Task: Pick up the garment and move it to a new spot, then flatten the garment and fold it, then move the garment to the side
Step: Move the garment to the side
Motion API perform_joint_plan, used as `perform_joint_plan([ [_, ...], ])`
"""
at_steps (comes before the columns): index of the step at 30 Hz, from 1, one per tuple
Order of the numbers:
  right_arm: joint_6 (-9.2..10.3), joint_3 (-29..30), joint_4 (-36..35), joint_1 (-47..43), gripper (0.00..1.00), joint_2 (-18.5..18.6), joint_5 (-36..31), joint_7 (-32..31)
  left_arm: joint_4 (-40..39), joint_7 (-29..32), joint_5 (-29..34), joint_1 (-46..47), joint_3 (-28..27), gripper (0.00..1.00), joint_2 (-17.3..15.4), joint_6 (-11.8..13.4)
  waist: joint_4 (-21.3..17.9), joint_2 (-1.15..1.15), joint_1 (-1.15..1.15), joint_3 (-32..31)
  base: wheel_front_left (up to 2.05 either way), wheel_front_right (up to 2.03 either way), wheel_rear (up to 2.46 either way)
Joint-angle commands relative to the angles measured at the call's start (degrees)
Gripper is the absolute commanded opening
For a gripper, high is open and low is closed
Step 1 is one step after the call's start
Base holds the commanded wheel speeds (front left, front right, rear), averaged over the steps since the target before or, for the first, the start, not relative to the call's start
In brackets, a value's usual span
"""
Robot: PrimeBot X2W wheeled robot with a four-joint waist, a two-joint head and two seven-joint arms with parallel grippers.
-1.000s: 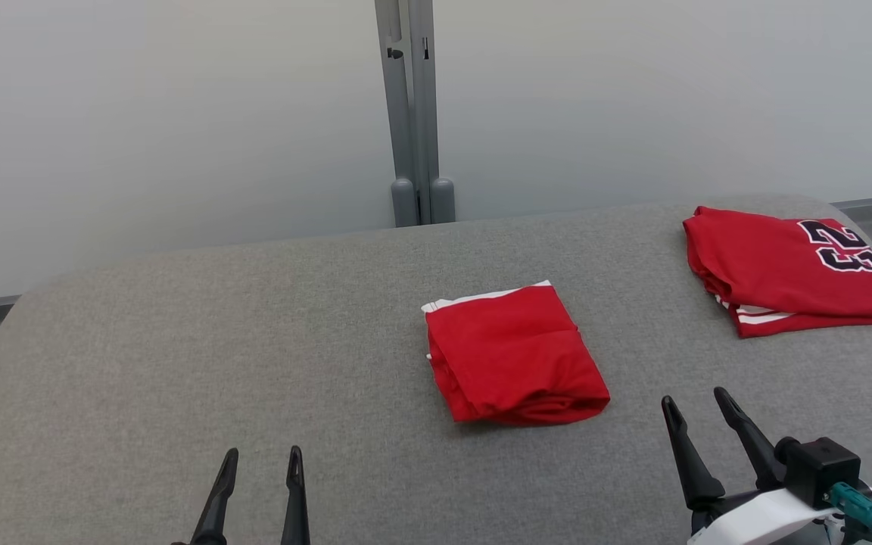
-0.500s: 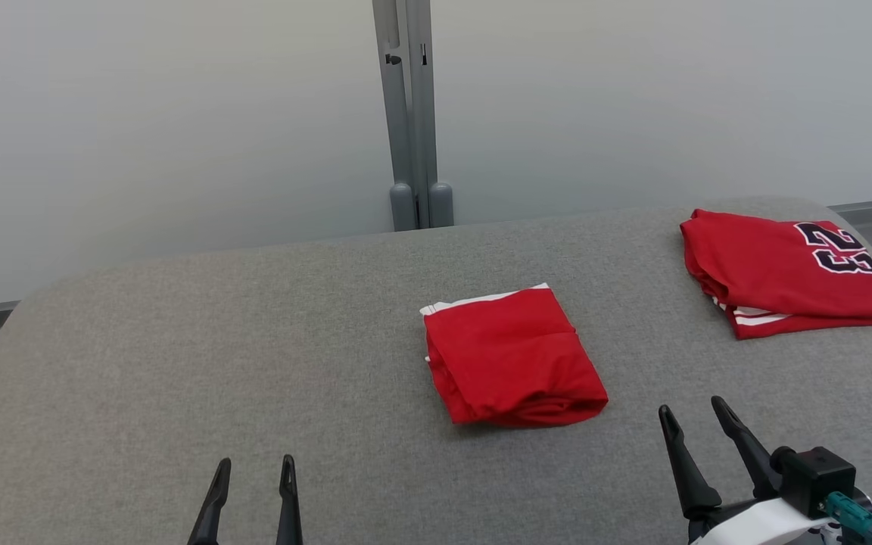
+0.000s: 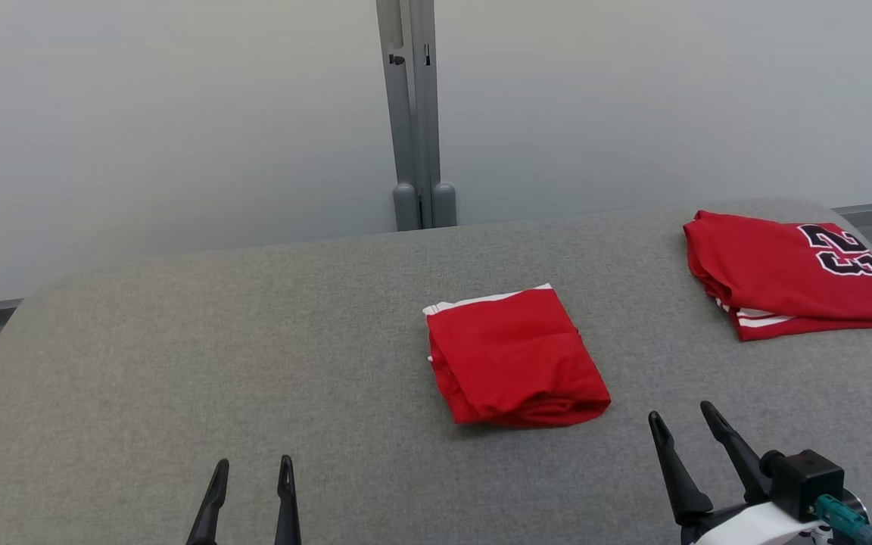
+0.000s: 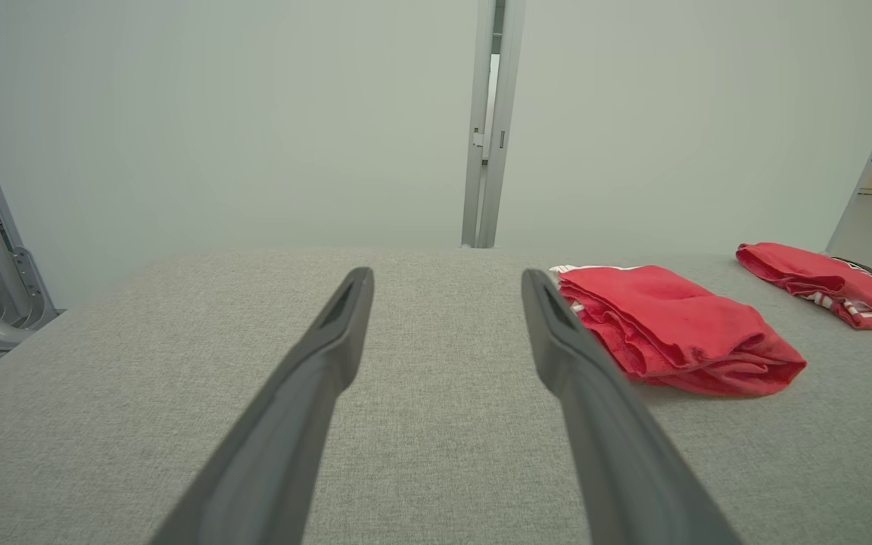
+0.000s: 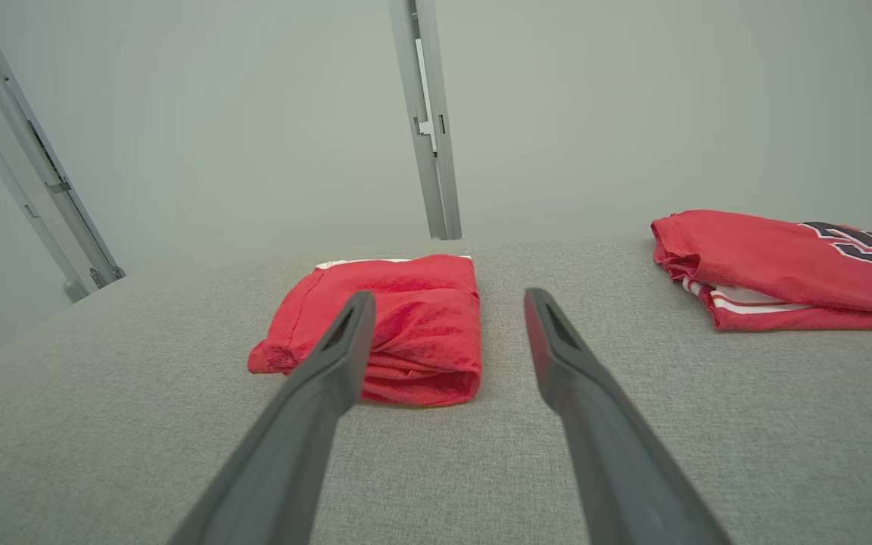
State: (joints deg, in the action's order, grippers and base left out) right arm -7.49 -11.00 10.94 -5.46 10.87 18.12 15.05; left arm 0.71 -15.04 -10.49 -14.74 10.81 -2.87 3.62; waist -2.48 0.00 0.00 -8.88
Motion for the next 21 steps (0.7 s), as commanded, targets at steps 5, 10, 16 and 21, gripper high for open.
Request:
perform_joint_plan([
  [5, 0.02, 0.05, 0.30, 0.21, 1.00, -0.31, 0.00, 0.14, 0.25, -0.16, 0.46, -0.82, -0.52, 1.00, -0.07, 0.00, 0.28, 0.00, 0.00, -0.02, 0.00, 0.00, 0.00],
  [10, 0.02, 0.17, 0.47, 0.39, 1.00, -0.46, -0.25, 0.14, 0.27, -0.16, 0.59, -0.90, -0.57, 1.00, -0.07, 0.05, 0.31, 0.00, 0.00, -0.07, 0.00, 0.00, 0.00],
  [16, 0.02, 0.18, 0.67, 0.36, 1.00, -0.61, -0.40, 0.14, 0.19, -0.16, 0.90, -0.75, -0.51, 1.00, -0.07, -0.03, 0.30, 0.00, 0.00, -0.17, 0.00, 0.00, 0.00],
  [21, 0.02, 0.20, 0.35, 0.27, 1.00, -0.88, -0.15, 0.14, 0.02, -0.16, 1.10, -0.84, -0.45, 1.00, -0.07, 0.14, 0.35, 0.00, 0.00, -0.03, 0.00, 0.00, 0.00],
])
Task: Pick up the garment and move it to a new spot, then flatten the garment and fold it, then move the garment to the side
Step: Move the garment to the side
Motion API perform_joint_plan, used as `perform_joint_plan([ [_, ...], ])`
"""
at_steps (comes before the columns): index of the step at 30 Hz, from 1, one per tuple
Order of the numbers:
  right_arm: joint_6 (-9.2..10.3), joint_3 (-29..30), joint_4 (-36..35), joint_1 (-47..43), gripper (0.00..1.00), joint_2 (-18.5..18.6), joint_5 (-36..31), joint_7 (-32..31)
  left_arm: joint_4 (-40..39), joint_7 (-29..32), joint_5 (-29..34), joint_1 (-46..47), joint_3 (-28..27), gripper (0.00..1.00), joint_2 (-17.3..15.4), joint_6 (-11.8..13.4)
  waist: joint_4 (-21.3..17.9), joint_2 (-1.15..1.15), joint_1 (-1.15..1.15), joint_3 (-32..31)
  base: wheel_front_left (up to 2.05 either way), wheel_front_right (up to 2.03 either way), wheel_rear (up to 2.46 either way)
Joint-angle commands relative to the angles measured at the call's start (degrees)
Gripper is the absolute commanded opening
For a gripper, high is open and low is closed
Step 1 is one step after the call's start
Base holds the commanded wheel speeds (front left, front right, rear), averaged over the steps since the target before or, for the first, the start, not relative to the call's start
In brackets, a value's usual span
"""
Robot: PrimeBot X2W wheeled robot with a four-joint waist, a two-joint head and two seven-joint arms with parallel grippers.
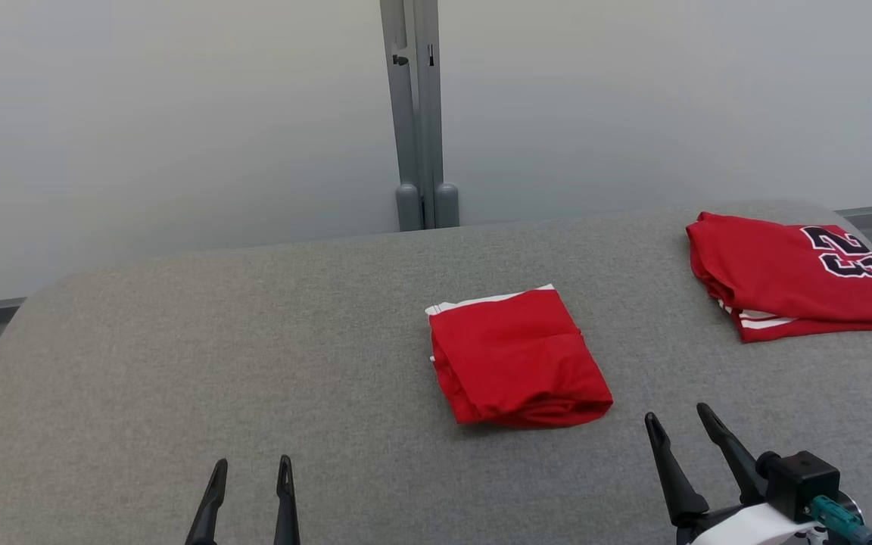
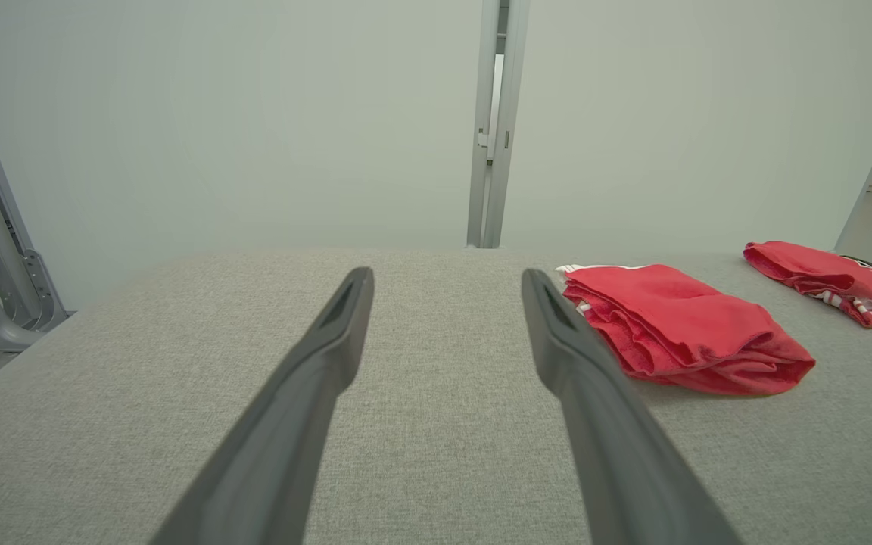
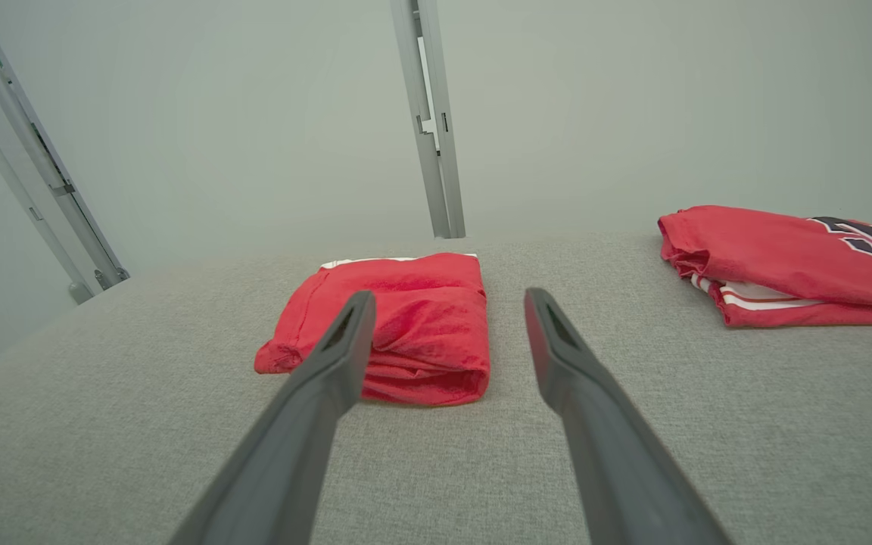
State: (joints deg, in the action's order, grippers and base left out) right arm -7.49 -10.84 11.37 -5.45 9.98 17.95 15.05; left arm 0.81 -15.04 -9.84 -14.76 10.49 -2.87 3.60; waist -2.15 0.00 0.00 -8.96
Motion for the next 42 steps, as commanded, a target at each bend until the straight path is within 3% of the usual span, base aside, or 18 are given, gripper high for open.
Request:
perform_joint_plan([
  [1, 0.02, 0.04, -0.13, 0.30, 1.00, 0.00, 0.08, 0.14, -0.10, -0.16, 0.51, -0.78, -0.10, 1.00, -0.07, 0.13, 0.05, 0.00, 0.00, 0.11, 0.00, 0.00, 0.00],
  [18, 0.02, 0.29, -0.32, -0.30, 1.00, 0.60, 0.00, 0.14, -0.92, -0.16, 1.06, -0.65, 0.50, 1.00, -0.07, 0.34, 1.41, 0.00, 0.00, 1.39, 0.00, 0.00, 0.00],
  [29, 0.02, 0.08, 1.80, 2.75, 1.00, 1.99, 1.03, 0.14, -2.43, -0.16, 2.19, 1.72, 1.55, 1.00, -0.07, -0.48, 3.53, 0.00, 0.00, 6.17, 0.00, 0.00, 0.00],
  [36, 0.03, -3.36, 9.66, 11.04, 1.00, 5.23, 10.04, 0.06, -1.49, -0.16, 2.91, 3.29, 3.10, 1.00, -0.07, -1.38, 5.46, 0.00, 0.00, 9.38, 0.00, 0.00, 0.00],
  [42, 0.02, -8.89, 13.96, 22.63, 1.00, 11.14, 22.80, -7.50, -1.82, -0.16, 2.97, 6.54, 4.94, 1.00, -0.08, -1.68, 7.07, 0.00, 0.00, 15.52, 0.00, 0.00, 0.00],
])
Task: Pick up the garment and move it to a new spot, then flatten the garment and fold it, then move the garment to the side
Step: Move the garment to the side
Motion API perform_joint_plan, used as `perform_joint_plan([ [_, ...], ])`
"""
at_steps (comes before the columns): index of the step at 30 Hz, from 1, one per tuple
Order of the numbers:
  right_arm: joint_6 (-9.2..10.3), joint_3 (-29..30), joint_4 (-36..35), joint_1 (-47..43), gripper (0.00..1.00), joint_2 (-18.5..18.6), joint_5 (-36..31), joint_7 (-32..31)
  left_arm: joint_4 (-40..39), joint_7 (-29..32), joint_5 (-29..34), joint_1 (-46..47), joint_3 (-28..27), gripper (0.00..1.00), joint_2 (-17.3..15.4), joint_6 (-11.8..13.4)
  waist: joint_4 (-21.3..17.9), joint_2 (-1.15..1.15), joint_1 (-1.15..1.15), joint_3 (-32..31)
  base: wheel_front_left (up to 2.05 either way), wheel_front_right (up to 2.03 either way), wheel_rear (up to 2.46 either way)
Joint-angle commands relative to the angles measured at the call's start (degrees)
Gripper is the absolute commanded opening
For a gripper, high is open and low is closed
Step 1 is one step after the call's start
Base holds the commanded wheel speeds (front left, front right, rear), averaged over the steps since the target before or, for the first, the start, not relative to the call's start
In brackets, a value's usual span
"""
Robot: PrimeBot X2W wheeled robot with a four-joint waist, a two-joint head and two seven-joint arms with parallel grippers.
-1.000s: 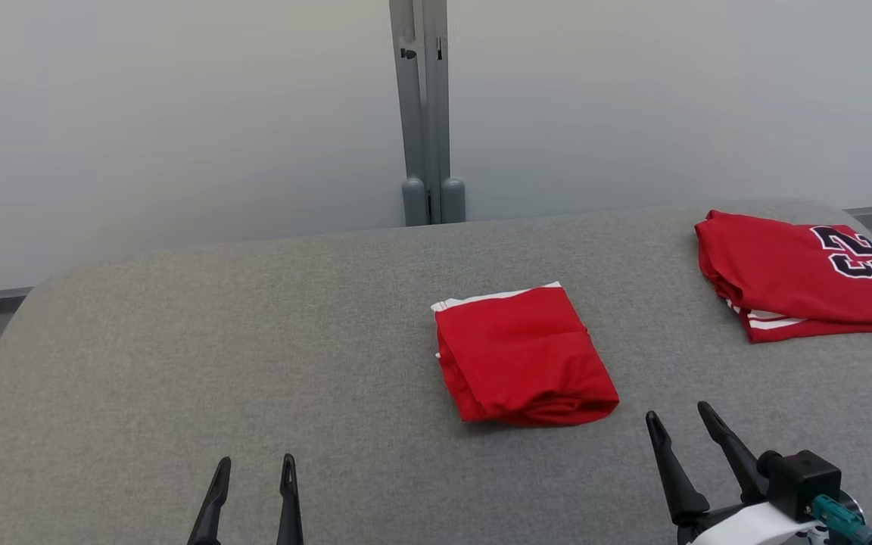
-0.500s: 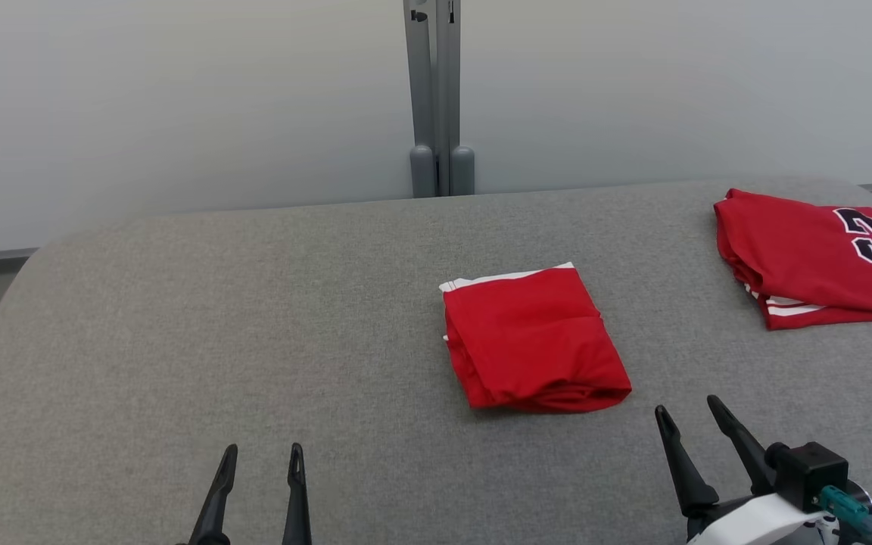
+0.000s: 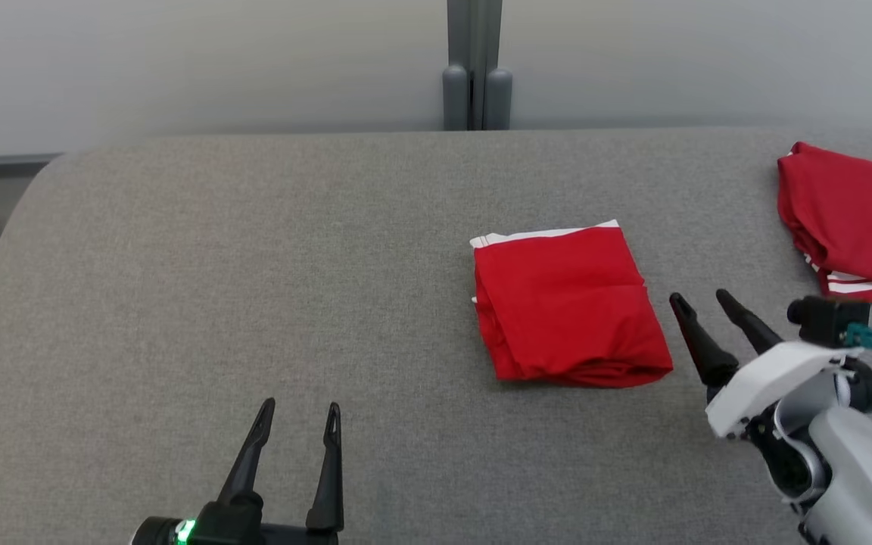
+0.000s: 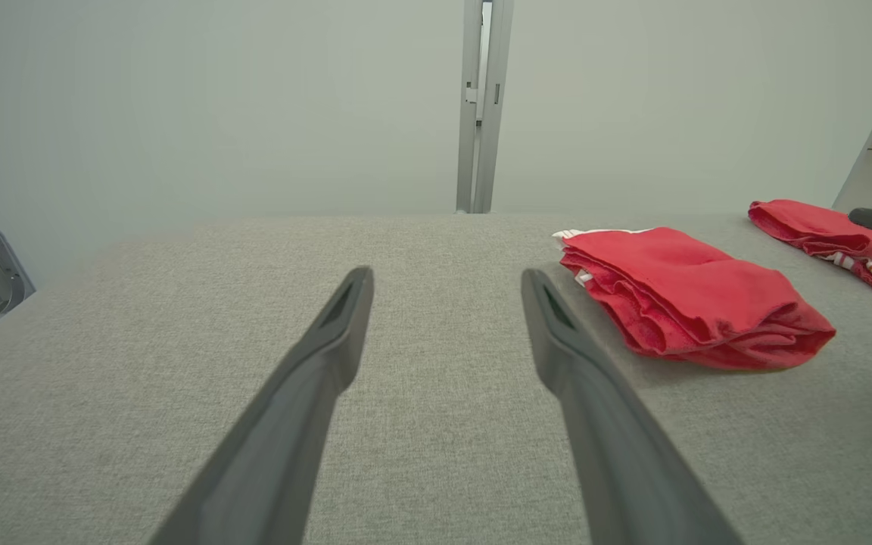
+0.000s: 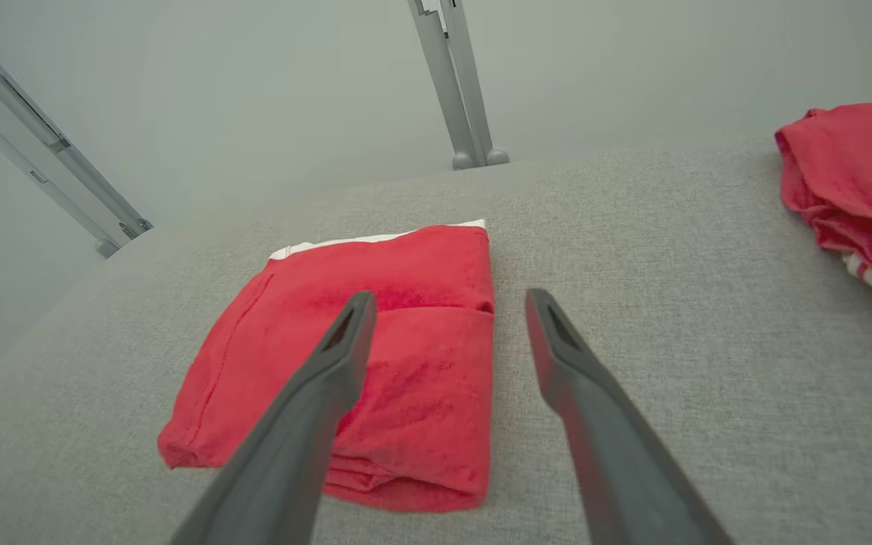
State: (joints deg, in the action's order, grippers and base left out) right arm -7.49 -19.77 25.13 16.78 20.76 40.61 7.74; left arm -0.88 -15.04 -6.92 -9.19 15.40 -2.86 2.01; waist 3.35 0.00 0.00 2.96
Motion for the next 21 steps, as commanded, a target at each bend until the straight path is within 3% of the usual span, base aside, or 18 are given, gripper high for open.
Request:
perform_joint_plan([
  [1, 0.02, -1.19, 0.81, 2.46, 1.00, 1.41, 1.91, -2.35, -0.38, -0.16, -0.29, 1.80, 0.27, 1.00, -0.08, -0.12, 1.76, 0.00, 0.00, 4.73, 0.00, 0.00, 0.00],
  [10, 0.02, -6.14, 6.26, 13.64, 1.00, 5.89, 16.37, -16.56, -1.32, -0.16, -1.28, 6.95, 2.84, 1.00, -0.08, -0.02, 3.39, 0.00, 0.00, 11.77, 0.00, 0.00, 0.00],
  [16, 0.02, -9.25, 9.62, 16.34, 1.00, 6.14, 20.99, -20.46, -1.13, -0.16, -1.26, 8.92, 3.87, 1.00, -0.09, -0.25, 3.88, 0.00, 0.00, 13.80, 0.00, 0.00, 0.00],
  [17, 0.02, -10.15, 9.64, 16.49, 0.79, 5.98, 21.45, -20.48, -1.11, -0.16, -1.22, 9.20, 3.89, 1.00, -0.09, -0.25, 3.86, 0.00, 0.00, 14.06, 0.00, 0.00, 0.00],
  [18, 0.02, -10.79, 9.63, 16.57, 0.03, 5.99, 21.74, -20.30, -1.07, -0.16, -1.15, 9.31, 3.91, 1.00, -0.09, -0.27, 3.80, 0.00, 0.00, 14.25, 0.00, 0.00, 0.00],
  [21, 0.03, -12.82, 8.83, 17.61, 0.00, 7.07, 21.94, -18.29, -1.13, -0.16, -0.75, 9.72, 3.77, 1.00, -0.09, -0.25, 3.26, 0.00, 0.00, 14.99, 0.00, 0.00, 0.00],
])
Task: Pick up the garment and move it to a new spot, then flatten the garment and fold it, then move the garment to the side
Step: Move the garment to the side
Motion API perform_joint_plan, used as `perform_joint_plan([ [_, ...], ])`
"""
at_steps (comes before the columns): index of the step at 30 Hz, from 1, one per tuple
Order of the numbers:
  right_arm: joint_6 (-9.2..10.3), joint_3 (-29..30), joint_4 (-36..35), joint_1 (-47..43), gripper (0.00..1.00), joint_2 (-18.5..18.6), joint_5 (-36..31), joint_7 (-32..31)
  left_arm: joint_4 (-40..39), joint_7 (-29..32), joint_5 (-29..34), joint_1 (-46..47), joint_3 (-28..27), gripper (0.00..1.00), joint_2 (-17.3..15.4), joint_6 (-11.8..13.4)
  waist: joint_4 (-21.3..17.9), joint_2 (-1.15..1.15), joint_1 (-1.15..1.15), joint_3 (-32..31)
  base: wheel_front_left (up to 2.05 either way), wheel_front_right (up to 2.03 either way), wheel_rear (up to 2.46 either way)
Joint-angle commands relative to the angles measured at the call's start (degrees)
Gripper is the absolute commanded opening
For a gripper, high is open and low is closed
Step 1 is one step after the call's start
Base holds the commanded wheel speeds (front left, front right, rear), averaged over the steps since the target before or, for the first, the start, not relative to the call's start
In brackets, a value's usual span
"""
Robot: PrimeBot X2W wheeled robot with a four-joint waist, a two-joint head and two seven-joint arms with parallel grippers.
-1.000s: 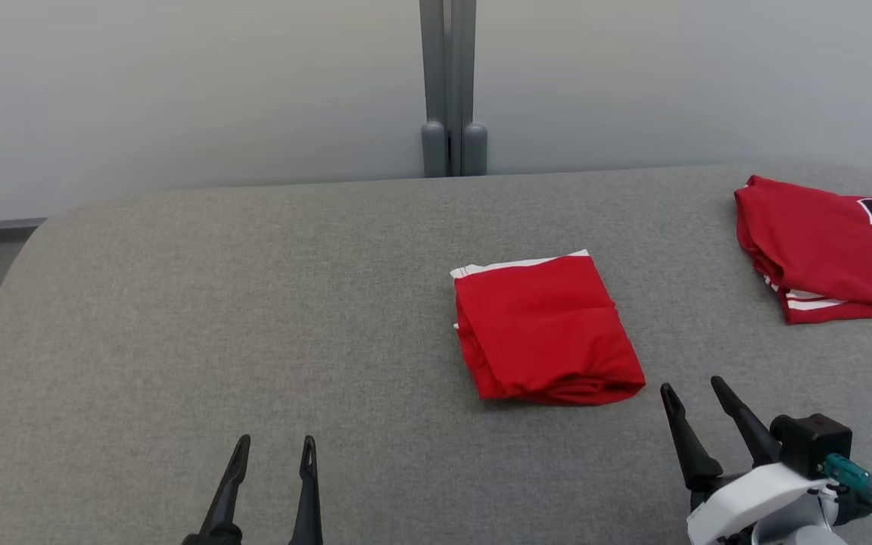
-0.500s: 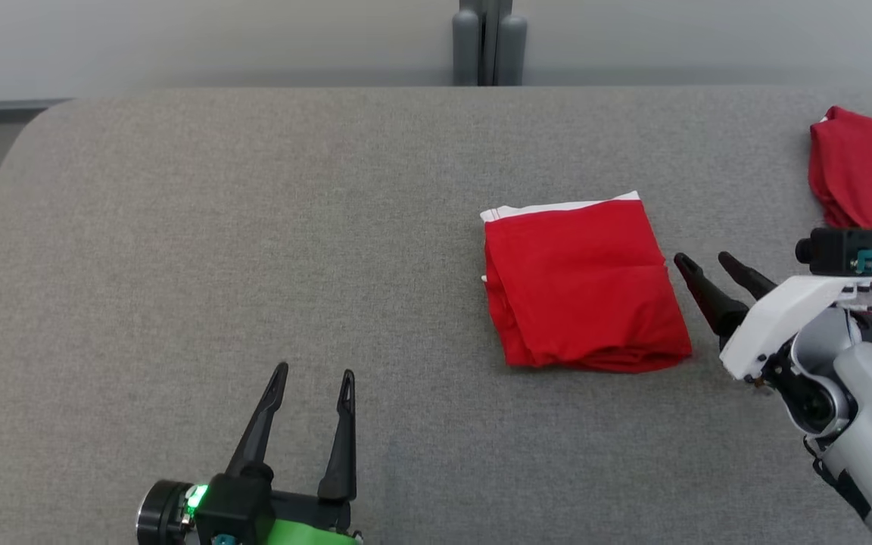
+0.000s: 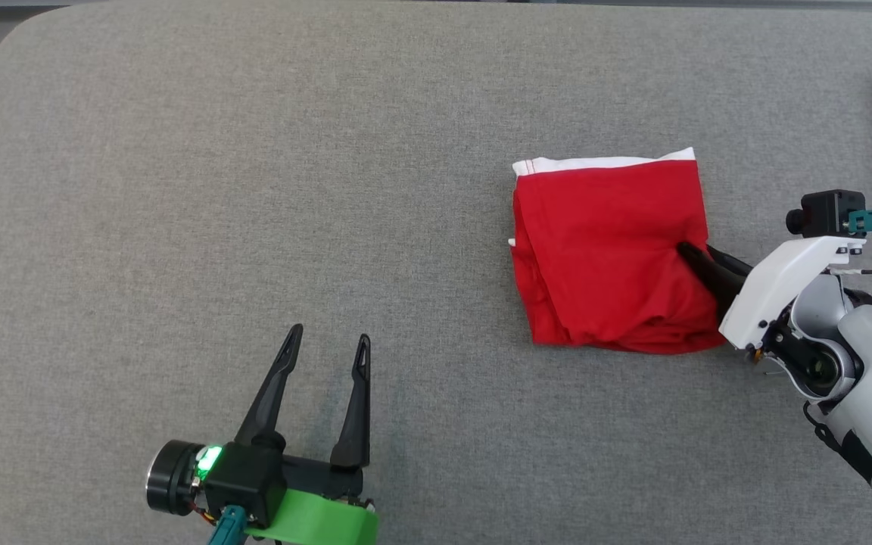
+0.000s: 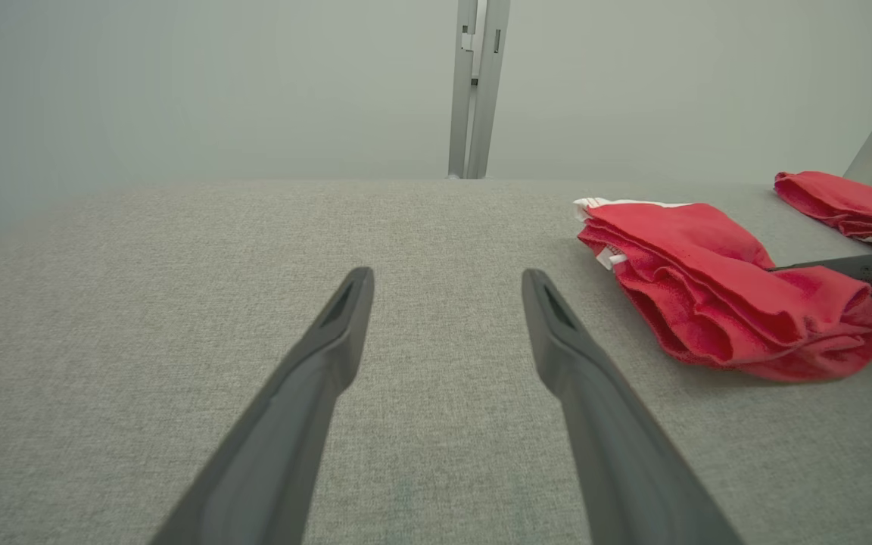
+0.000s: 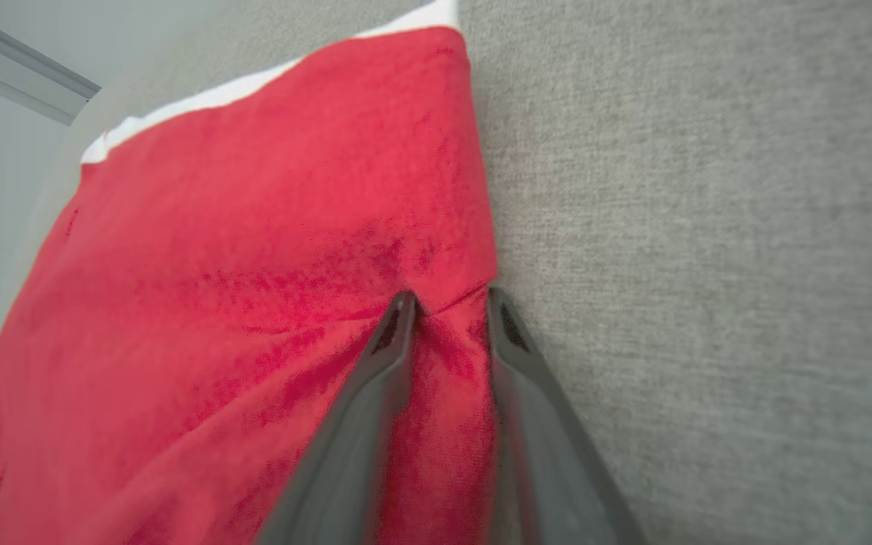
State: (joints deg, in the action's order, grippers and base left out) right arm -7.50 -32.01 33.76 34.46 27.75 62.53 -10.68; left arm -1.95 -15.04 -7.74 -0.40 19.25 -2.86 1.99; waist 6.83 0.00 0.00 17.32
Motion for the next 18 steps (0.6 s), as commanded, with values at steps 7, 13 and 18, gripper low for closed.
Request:
perform_joint_plan([
  [7, 0.08, -2.83, -0.15, 5.44, 0.00, 6.03, -0.98, 5.29, -0.08, -0.16, 0.76, 1.86, -0.56, 1.00, -0.09, -0.61, -2.73, 0.00, 0.00, 2.62, 0.00, 0.00, 0.00],
  [13, 0.07, -3.52, 1.27, 11.18, 0.00, 13.35, -3.21, 6.92, -0.24, -0.16, 1.73, 2.90, -0.45, 1.00, -0.10, -1.40, -5.31, 0.00, 0.00, 4.70, 0.00, 0.00, 0.00],
  [18, 0.07, -4.27, 2.18, 17.18, 0.00, 19.02, -5.61, 6.32, -0.14, -0.16, 3.15, 4.18, -0.58, 1.00, -0.10, -2.26, -6.75, 0.00, 0.00, 6.97, 0.00, 0.00, 0.00],
])
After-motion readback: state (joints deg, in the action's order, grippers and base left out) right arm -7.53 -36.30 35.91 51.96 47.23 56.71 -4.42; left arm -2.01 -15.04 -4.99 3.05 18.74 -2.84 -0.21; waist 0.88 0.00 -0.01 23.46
